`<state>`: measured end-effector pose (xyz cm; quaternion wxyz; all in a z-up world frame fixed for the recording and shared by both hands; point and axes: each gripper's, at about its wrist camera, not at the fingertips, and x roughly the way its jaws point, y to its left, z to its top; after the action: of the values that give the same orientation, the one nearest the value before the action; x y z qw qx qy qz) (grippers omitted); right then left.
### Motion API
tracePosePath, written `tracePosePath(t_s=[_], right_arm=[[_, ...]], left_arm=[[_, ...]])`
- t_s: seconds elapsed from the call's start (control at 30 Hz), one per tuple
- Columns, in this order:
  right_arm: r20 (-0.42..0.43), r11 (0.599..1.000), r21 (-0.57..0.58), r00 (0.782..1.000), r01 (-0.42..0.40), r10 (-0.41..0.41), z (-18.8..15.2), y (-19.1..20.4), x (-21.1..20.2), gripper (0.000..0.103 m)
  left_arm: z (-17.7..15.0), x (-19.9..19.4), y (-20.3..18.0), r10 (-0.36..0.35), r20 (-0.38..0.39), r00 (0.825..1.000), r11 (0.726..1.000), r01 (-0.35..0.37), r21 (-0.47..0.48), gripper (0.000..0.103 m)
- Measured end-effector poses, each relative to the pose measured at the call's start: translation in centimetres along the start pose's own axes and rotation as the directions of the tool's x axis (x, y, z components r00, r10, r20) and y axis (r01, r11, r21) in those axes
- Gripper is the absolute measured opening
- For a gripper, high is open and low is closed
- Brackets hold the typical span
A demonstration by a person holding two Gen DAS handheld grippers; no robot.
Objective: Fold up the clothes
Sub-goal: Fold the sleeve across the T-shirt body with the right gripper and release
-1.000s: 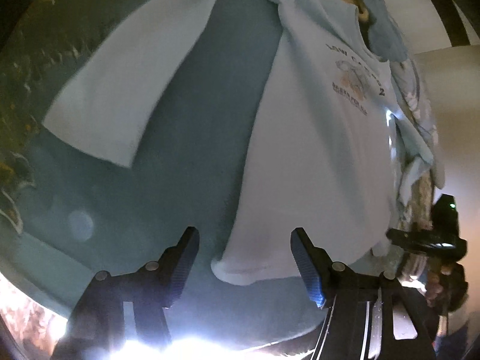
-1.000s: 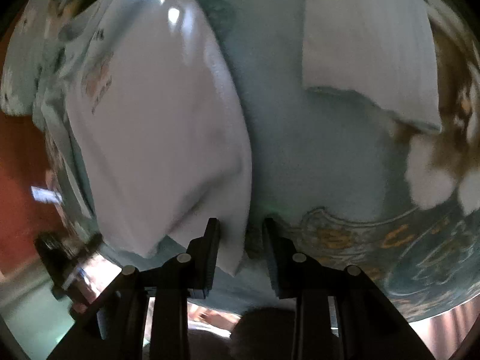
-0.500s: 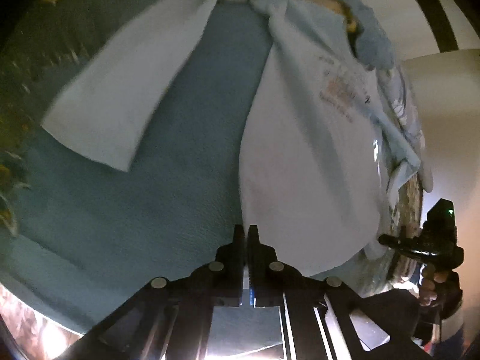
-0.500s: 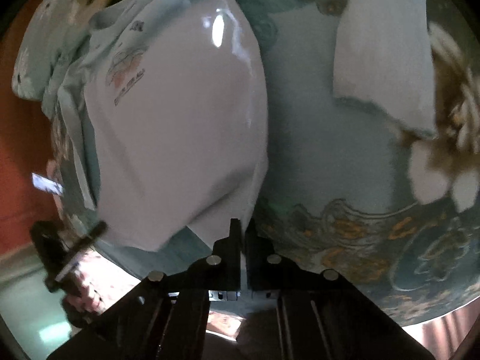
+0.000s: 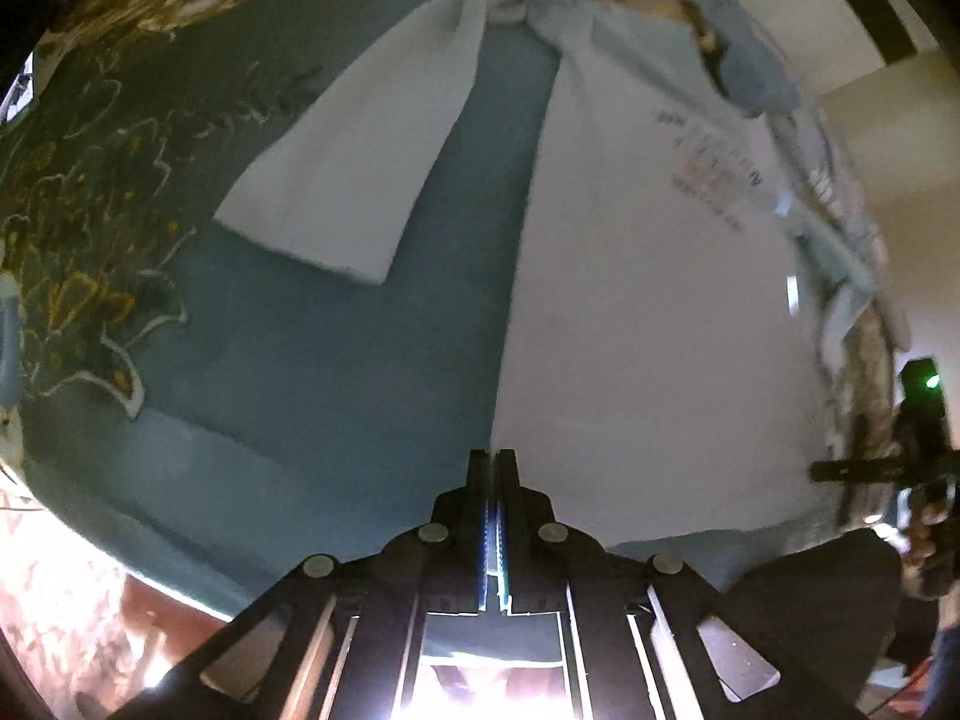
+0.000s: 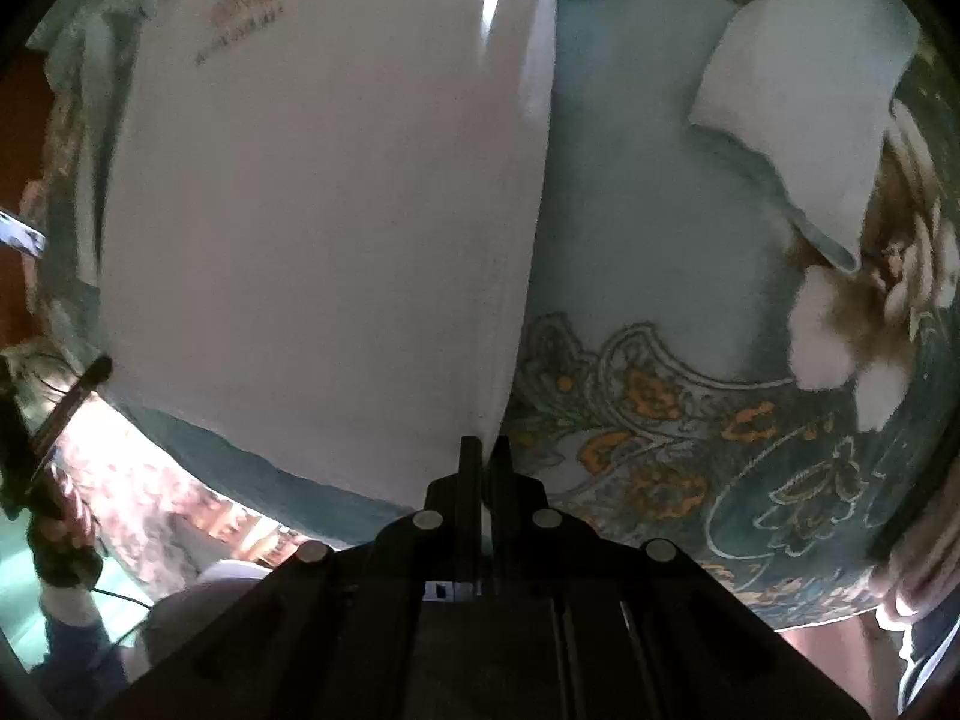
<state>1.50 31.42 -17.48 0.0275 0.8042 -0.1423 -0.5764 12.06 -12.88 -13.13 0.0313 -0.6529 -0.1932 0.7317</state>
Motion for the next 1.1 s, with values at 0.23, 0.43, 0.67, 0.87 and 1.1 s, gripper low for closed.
tracePosePath(t_s=[0.23, 0.43, 0.67, 0.87, 1.1], right_arm=[[0.018, 1.0, 0.018, 1.0, -0.01, 0.01, 0.5, -0.6, -0.3, 0.002], [0.072, 0.999, 0.034, 0.997, 0.021, -0.023, 0.3, -1.6, -2.4, 0.033], [0.253, 0.991, 0.114, 0.967, -0.064, 0.034, -0.1, -3.3, -7.3, 0.037], [0.331, 0.982, 0.11, 0.938, -0.151, 0.107, 0.7, 0.2, -7.9, 0.037], [0.521, 0.945, 0.15, 0.835, -0.292, 0.175, 1.9, 4.1, -6.9, 0.043]], left_arm=[[0.6, 0.2, 2.2, -0.076, -0.006, 0.997, 0.995, 0.076, -0.064, 0.003], [2.1, -1.6, 3.4, -0.116, 0.008, 0.993, 0.99, 0.116, -0.077, 0.006], [7.6, -0.5, 2.0, 0.077, 0.101, 0.992, 0.997, -0.076, -0.011, 0.043], [9.6, 2.9, 1.1, 0.163, 0.042, 0.986, 0.985, -0.165, 0.046, 0.044], [9.6, 3.5, 1.0, 0.181, 0.077, 0.98, 0.981, -0.186, 0.053, 0.04]])
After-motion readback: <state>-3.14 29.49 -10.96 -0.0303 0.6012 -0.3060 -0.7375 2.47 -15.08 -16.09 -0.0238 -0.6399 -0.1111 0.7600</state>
